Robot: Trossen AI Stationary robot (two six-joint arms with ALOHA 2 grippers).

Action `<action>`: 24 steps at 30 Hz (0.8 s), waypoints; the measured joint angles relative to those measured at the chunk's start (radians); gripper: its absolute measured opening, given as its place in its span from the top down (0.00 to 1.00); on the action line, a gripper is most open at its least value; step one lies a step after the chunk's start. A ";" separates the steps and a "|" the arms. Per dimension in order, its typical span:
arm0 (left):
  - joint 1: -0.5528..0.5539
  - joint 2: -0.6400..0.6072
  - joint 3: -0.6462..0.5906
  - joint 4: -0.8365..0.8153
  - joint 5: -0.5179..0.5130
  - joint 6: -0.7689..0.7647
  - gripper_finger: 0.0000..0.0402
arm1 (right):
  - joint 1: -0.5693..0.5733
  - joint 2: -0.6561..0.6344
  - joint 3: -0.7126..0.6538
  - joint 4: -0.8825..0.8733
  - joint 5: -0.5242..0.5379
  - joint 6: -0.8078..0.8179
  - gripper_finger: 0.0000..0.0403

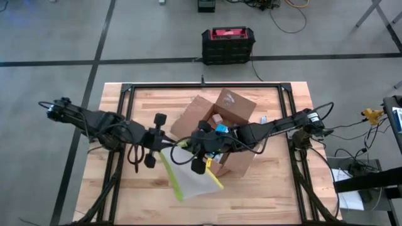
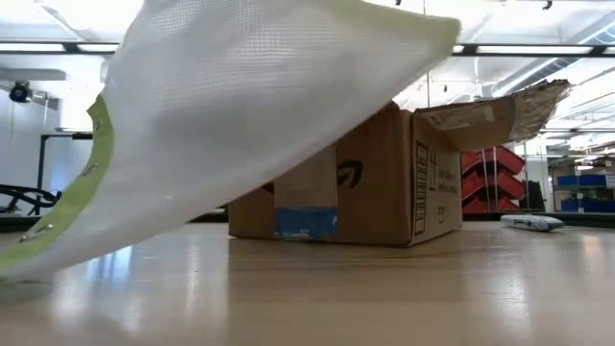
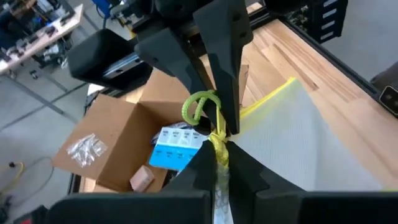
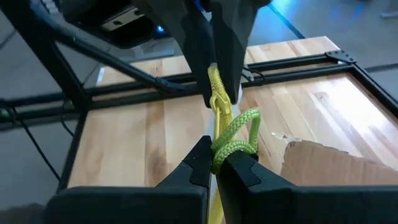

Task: Unpack boxes
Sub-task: Open the transparent zip lock bag

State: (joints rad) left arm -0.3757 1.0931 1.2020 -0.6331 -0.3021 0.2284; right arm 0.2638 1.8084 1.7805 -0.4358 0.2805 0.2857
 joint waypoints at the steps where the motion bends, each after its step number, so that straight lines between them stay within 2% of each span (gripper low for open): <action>1: -0.001 0.000 0.013 -0.021 0.001 -0.009 0.99 | 0.000 0.002 0.000 -0.001 0.001 0.003 1.00; 5: -0.005 -0.001 0.059 -0.100 0.002 -0.034 1.00 | 0.001 0.015 -0.001 -0.011 -0.014 0.036 1.00; 11: -0.012 -0.011 0.117 -0.211 -0.005 -0.081 1.00 | 0.004 0.045 -0.002 -0.013 -0.106 0.115 1.00; 18: -0.011 -0.063 0.171 -0.372 -0.125 -0.153 1.00 | 0.036 0.050 -0.002 -0.013 -0.207 0.161 1.00; 24: -0.011 -0.140 0.199 -0.424 -0.170 -0.204 1.00 | 0.079 0.050 -0.023 -0.133 -0.228 0.159 1.00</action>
State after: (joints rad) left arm -0.3870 0.9526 1.4013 -1.0568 -0.4726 0.0241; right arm 0.3431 1.8580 1.7573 -0.5685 0.0525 0.4447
